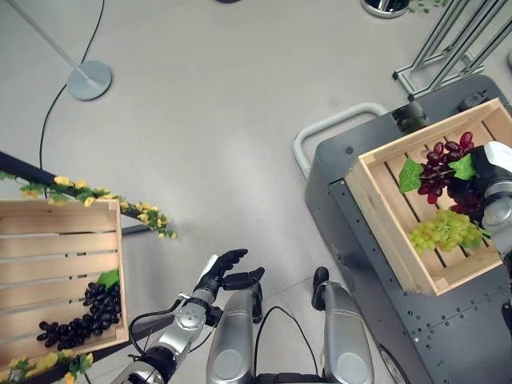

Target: Pick up the fruits from the basket on one side to the basket on the other side

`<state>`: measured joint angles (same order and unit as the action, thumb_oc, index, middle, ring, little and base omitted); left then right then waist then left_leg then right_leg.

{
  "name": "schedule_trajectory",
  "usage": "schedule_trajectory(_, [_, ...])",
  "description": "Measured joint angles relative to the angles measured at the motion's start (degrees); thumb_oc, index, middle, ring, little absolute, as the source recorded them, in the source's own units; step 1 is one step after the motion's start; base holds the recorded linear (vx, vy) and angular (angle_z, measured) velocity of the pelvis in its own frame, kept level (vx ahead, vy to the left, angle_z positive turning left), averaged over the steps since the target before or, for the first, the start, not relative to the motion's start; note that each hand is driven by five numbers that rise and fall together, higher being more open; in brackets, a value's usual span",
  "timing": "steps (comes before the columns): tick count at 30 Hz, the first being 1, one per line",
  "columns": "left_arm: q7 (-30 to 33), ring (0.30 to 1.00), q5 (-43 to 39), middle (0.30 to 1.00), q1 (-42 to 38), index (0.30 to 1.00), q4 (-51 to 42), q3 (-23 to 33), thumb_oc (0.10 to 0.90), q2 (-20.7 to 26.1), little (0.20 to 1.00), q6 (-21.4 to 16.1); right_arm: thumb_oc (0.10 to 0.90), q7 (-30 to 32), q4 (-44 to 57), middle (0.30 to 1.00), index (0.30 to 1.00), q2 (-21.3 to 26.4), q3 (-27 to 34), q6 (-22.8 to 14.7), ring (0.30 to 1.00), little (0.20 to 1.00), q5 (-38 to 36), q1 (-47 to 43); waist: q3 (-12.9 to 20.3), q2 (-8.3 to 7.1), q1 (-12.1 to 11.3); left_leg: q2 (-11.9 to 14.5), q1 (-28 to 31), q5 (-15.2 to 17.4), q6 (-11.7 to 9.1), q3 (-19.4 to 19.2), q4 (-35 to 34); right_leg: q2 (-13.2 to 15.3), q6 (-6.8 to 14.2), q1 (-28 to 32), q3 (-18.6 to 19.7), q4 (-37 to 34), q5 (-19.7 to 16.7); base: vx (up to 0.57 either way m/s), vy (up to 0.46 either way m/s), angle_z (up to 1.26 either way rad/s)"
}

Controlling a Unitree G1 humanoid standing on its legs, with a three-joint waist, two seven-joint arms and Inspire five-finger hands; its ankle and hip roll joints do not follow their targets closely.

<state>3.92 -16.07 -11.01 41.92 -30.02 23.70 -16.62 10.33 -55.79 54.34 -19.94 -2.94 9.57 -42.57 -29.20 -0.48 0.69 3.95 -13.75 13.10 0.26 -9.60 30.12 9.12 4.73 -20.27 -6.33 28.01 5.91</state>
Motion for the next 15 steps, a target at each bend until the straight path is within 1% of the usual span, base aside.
schedule_trajectory(1, [-0.6, 0.9, -0.6, 0.9, 0.1, 0.9, -1.3, 0.0, 0.8, 0.1, 0.9, 0.0, 0.4, 0.0, 1.1, 0.3, 0.3, 0.1, 1.4, -0.1, 0.3, 0.3, -1.7, 1.0, 0.5, -0.25, 0.1, -0.1, 2.5, -0.5, -0.1, -0.4, -2.5, -0.2, 0.1, 1.8, 0.4, -1.7, -0.2, 0.13, 0.055, -0.25])
schedule_trajectory(2, [-1.1, 0.9, -0.8, 0.9, 0.0, 0.9, -2.9, 0.0, 0.8, 0.2, 0.9, 0.1, 0.4, -0.1, 2.6, 0.3, 0.3, 0.4, 2.1, -0.2, 0.3, 0.3, -4.0, 2.5, 2.2, -0.46, 0.3, -0.1, 4.0, -0.9, -0.3, -0.9, -4.7, -0.6, 0.2, 2.6, 0.8, -3.1, -0.4, 0.13, 0.052, -0.25])
schedule_trajectory(3, [-1.4, 0.9, -1.0, 0.9, -0.2, 0.9, -3.9, 0.1, 0.8, 0.4, 0.9, 0.4, 0.4, -0.3, 3.1, 0.3, 0.3, 0.5, 2.6, -0.2, 0.3, 0.3, -4.8, 2.8, 2.3, -0.52, 0.4, -0.1, 5.5, -1.4, -0.4, -1.3, -6.1, -0.8, 0.2, 3.9, 0.9, -4.1, -0.9, 0.15, 0.05, -0.26])
schedule_trajectory(4, [-2.5, 0.9, -2.3, 0.9, -0.6, 0.9, -5.8, 0.0, 0.8, 0.8, 0.9, 0.5, 0.4, -0.6, 4.7, 0.3, 0.3, 0.5, 3.7, -0.2, 0.3, 0.3, -6.7, 3.8, 2.8, -0.59, 0.5, -0.1, 8.9, -2.3, -0.6, -1.8, -9.4, -1.2, 0.2, 6.6, 1.0, -6.6, -1.4, 0.12, 0.031, -0.17])
schedule_trajectory(5, [-3.0, 0.9, -2.9, 0.9, -0.6, 0.9, -6.6, 0.0, 0.8, 0.8, 0.9, 0.6, 0.4, -0.7, 5.3, 0.3, 0.3, 0.5, 3.8, -0.2, 0.3, 0.3, -8.1, 4.2, 3.8, -0.49, 0.9, -0.1, 10.1, -2.6, -0.7, -1.8, -11.1, -1.2, 0.3, 7.8, 0.9, -7.8, -1.5, 0.15, 0.041, -0.16])
schedule_trajectory(6, [-3.6, 0.9, -3.0, 0.9, -0.5, 0.9, -7.5, 0.0, 0.8, 0.6, 0.9, 0.6, 0.4, -0.7, 6.6, 0.3, 0.3, 0.5, 4.1, -0.2, 0.3, 0.3, -8.8, 5.9, 6.9, -0.57, 1.3, -0.1, 10.9, -2.9, -0.9, -1.9, -13.2, -1.5, 0.4, 8.1, 0.9, -9.2, -1.6, 0.13, 0.05, -0.07])
schedule_trajectory(7, [-4.6, 0.9, -3.6, 0.9, -0.7, 0.9, -8.1, 0.0, 0.8, 0.7, 0.9, 0.8, 0.4, -1.5, 7.4, 0.3, 0.3, 0.5, 4.1, -0.2, 0.3, 0.3, -10.8, 6.7, 8.4, -0.54, 1.6, -0.1, 13.1, -3.9, -1.1, -2.1, -15.8, -1.8, 0.3, 9.9, 0.8, -11.0, -2.1, 0.08, 0.039, -0.1])
schedule_trajectory(8, [-5.3, 0.9, -4.3, 0.9, -0.9, 0.9, -8.7, -0.1, 0.8, 0.8, 0.9, 1.0, 0.4, -2.3, 7.9, 0.3, 0.3, 0.5, 4.1, -0.2, 0.3, 0.3, -12.6, 7.0, 9.1, -0.47, 1.8, 0.0, 14.9, -4.5, -1.3, -2.2, -17.7, -2.1, 0.3, 11.4, 0.9, -12.6, -2.5, 0.06, 0.038, -0.11])
schedule_trajectory(9, [-6.2, 0.9, -5.2, 0.9, -0.9, 0.9, -10.1, -0.1, 0.8, 1.0, 0.9, 1.2, 0.4, -3.5, 9.2, 0.3, 0.3, 0.5, 4.1, 0.1, 0.3, 0.3, -15.6, 7.4, 10.3, -0.39, 2.0, 0.0, 17.0, -5.2, -1.4, -2.3, -20.4, -2.6, 0.4, 13.2, 0.9, -14.7, -2.8, 0.04, 0.03, -0.07])
schedule_trajectory(10, [-7.0, 0.9, -5.6, 0.9, -1.1, 0.9, -11.1, -0.1, 0.8, 1.2, 0.9, 1.3, 0.4, -4.2, 10.6, 0.3, 0.3, 0.5, 4.1, 0.2, 0.3, 0.3, -18.6, 7.9, 11.8, -0.36, 2.4, 0.1, 17.9, -5.3, -1.6, -2.2, -21.6, -2.9, 0.4, 14.0, 0.8, -15.5, -2.8, 0.04, 0.03, -0.04])
schedule_trajectory(11, [-7.4, 0.9, -6.0, 0.9, -1.1, 0.9, -11.8, -0.2, 0.8, 1.2, 0.9, 1.3, 0.4, -4.7, 11.4, 0.3, 0.3, 0.4, 4.2, 0.4, 0.3, 0.3, -20.6, 8.0, 12.4, -0.37, 2.6, 0.1, 18.4, -5.6, -1.6, -2.2, -22.4, -3.0, 0.5, 14.4, 0.8, -16.1, -2.9, 0.04, 0.031, 0.02])
schedule_trajectory(13, [-9.8, 0.9, -6.8, 0.9, -1.2, 0.9, -12.9, -0.2, 0.8, 1.2, 0.9, 1.3, 0.4, -7.5, 13.5, 0.3, 0.3, -0.6, 4.6, 0.4, 0.3, 0.3, -29.0, 8.1, 14.3, -0.17, 3.3, 0.1, 20.4, -6.1, -1.6, -2.2, -24.6, -3.3, 0.7, 16.3, 0.6, -18.0, -3.1, 0.06, 0.046, 0.01])
schedule_trajectory(15, [-12.0, 0.9, -6.7, 0.9, -1.3, 0.9, -14.0, -0.7, 0.8, 1.5, 0.9, 1.6, 0.4, -10.4, 13.7, 0.3, 0.3, -2.6, 6.6, 1.1, 0.3, 0.3, -35.6, 8.1, 15.4, 0.29, 3.2, 0.1, 22.4, -6.6, -1.6, -2.4, -26.7, -3.7, 0.9, 18.2, 0.7, -20.2, -3.8, 0.04, 0.034, -0.01])
